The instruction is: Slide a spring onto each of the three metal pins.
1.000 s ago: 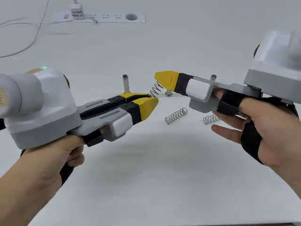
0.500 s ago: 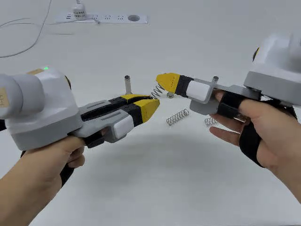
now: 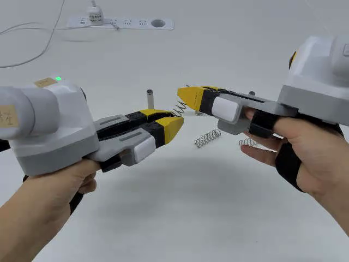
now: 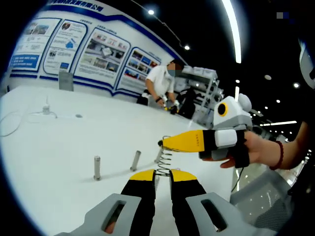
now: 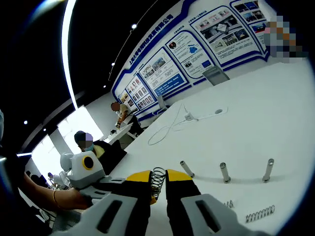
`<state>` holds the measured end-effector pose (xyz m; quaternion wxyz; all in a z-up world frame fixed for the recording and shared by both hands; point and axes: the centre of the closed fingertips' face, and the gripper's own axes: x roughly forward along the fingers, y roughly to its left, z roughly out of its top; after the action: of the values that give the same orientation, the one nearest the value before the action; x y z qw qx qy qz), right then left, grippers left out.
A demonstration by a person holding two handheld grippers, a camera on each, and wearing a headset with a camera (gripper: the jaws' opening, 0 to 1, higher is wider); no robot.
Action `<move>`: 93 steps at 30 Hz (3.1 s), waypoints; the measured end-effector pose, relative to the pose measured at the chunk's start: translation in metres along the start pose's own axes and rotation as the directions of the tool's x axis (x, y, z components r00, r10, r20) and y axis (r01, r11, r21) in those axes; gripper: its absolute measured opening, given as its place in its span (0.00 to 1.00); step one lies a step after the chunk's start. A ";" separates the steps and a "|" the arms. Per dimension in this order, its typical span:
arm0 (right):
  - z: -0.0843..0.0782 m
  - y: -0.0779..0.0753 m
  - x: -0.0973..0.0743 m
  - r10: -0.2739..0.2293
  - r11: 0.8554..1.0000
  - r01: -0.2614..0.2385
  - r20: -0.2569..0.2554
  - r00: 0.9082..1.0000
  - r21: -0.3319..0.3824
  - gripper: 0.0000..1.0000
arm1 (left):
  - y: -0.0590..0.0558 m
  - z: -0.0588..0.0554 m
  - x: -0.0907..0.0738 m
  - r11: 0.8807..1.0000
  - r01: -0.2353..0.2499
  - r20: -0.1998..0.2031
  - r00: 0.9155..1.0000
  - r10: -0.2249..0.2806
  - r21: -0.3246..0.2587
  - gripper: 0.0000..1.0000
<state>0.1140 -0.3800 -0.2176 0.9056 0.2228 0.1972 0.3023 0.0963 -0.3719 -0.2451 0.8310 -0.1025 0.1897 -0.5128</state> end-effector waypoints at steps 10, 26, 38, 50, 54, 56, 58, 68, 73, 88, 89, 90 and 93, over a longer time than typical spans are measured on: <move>0.008 -0.001 0.008 0.007 0.998 -0.007 -0.009 1.000 -0.066 0.11 | 0.010 -0.003 -0.004 0.994 -0.046 -0.045 0.998 0.051 0.100 0.23; 0.025 -0.004 0.034 0.012 0.964 -0.012 0.001 1.000 -0.265 0.12 | 0.021 -0.018 -0.017 0.954 -0.142 -0.114 0.978 0.177 0.263 0.59; 0.032 -0.006 0.064 0.007 0.932 0.006 0.034 0.999 -0.362 0.12 | 0.022 -0.020 -0.021 0.946 -0.138 -0.116 0.977 0.179 0.294 0.77; 0.028 -0.024 0.090 -0.006 0.882 0.012 0.013 1.000 -0.471 0.12 | 0.026 -0.022 -0.021 0.941 -0.144 -0.122 0.974 0.189 0.307 0.91; 0.024 -0.030 0.095 -0.012 0.868 0.009 -0.004 1.000 -0.496 0.12 | 0.027 -0.020 -0.021 0.942 -0.152 -0.106 0.976 0.191 0.298 0.95; 0.021 -0.033 0.097 -0.016 0.861 0.007 -0.013 1.000 -0.508 0.12 | 0.028 -0.020 -0.021 0.944 -0.156 -0.107 0.975 0.194 0.291 0.97; 0.019 -0.031 0.096 -0.016 0.856 0.003 -0.020 1.000 -0.516 0.12 | 0.029 -0.020 -0.021 0.945 -0.157 -0.111 0.974 0.196 0.288 0.98; 0.011 -0.032 0.100 -0.022 0.822 -0.001 -0.032 0.999 -0.569 0.12 | 0.029 -0.023 -0.021 0.952 -0.151 -0.124 0.974 0.189 0.265 1.00; 0.009 -0.033 0.102 -0.038 0.803 0.013 -0.030 0.999 -0.595 0.12 | 0.028 -0.022 -0.021 0.953 -0.147 -0.120 0.976 0.184 0.265 1.00; -0.004 -0.040 0.108 -0.073 0.778 0.025 -0.050 0.996 -0.627 0.12 | 0.031 -0.020 -0.023 0.950 -0.160 -0.122 0.973 0.199 0.269 0.99; -0.004 -0.039 0.108 -0.072 0.775 0.024 -0.051 0.996 -0.632 0.12 | 0.031 -0.020 -0.023 0.948 -0.163 -0.122 0.972 0.202 0.273 0.99; -0.004 -0.039 0.108 -0.075 0.767 0.025 -0.051 0.996 -0.641 0.12 | 0.032 -0.020 -0.024 0.947 -0.166 -0.123 0.971 0.206 0.275 0.98; -0.005 -0.038 0.107 -0.078 0.756 0.025 -0.052 0.996 -0.654 0.12 | 0.033 -0.020 -0.024 0.947 -0.168 -0.123 0.970 0.208 0.275 0.98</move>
<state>0.2080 -0.3380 -0.2651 0.9262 -0.1236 0.1200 0.3355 0.1046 -0.3354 -0.2705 0.8657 0.0659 0.1911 -0.4580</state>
